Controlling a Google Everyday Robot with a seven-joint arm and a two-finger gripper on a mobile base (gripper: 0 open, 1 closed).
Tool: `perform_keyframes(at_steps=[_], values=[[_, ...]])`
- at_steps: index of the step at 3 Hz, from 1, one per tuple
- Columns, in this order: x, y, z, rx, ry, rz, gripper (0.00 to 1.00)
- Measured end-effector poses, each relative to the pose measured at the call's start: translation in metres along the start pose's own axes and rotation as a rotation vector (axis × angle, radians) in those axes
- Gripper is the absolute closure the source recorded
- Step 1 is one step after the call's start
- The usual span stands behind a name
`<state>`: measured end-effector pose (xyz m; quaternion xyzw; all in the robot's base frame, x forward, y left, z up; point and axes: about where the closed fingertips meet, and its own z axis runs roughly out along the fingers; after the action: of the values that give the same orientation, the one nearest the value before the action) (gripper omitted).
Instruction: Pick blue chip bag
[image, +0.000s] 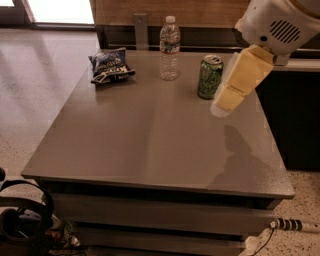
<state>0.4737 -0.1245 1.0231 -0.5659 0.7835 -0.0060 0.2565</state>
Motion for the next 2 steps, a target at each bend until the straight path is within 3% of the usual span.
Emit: perform_keyframes(at_steps=[1, 2], values=[[-0.054, -0.009, 0.029, 0.006, -0.131, 0.015, 0.0], [-0.085, -0.026, 0.056, 0.017, -0.228, 0.02, 0.0]])
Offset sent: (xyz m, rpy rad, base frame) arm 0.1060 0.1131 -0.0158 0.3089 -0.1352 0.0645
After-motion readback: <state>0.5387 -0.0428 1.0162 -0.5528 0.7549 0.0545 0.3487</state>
